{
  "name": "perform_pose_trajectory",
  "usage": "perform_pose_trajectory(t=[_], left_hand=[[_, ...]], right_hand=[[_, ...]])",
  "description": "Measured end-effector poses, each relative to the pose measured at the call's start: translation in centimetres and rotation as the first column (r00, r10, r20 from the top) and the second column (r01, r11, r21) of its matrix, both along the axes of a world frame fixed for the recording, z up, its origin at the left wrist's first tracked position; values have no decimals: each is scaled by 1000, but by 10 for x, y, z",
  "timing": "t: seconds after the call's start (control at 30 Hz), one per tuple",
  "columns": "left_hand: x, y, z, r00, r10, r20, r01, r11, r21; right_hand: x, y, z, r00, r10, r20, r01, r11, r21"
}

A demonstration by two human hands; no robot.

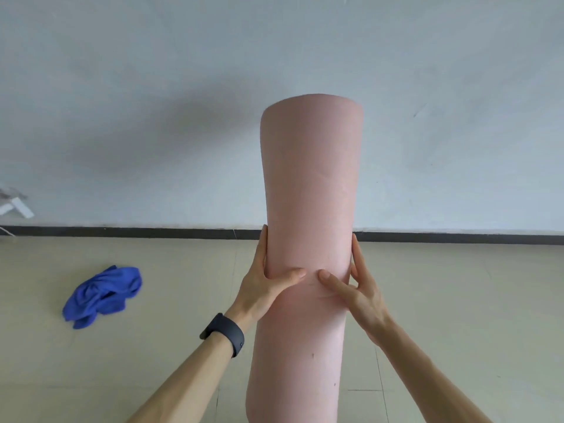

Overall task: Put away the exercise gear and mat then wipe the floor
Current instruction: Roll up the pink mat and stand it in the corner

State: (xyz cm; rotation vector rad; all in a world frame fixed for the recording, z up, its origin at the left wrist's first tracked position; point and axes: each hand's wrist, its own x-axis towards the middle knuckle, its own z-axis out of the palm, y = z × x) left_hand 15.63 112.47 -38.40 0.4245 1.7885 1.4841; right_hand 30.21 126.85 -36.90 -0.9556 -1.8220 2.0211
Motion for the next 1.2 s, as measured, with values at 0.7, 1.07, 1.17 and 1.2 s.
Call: perform_pose_trajectory(t=[0.7,1.07,1.17,1.2], left_hand=[[343,320,478,721,-631,-286,692,674,257],[560,507,500,498,-809,-311,867,474,155],[601,552,495,478,-812,-334,877,460,138],[612,569,494,476,-812,-338,878,459,134]], right_hand=[[405,207,452,712,-603,-361,686,707,171],[636,341,470,563,-767,-307,826,516,228],[672,378,464,524,-787,-324,851,474,225],[683,393,463,520,-790,-324,854,469,227]])
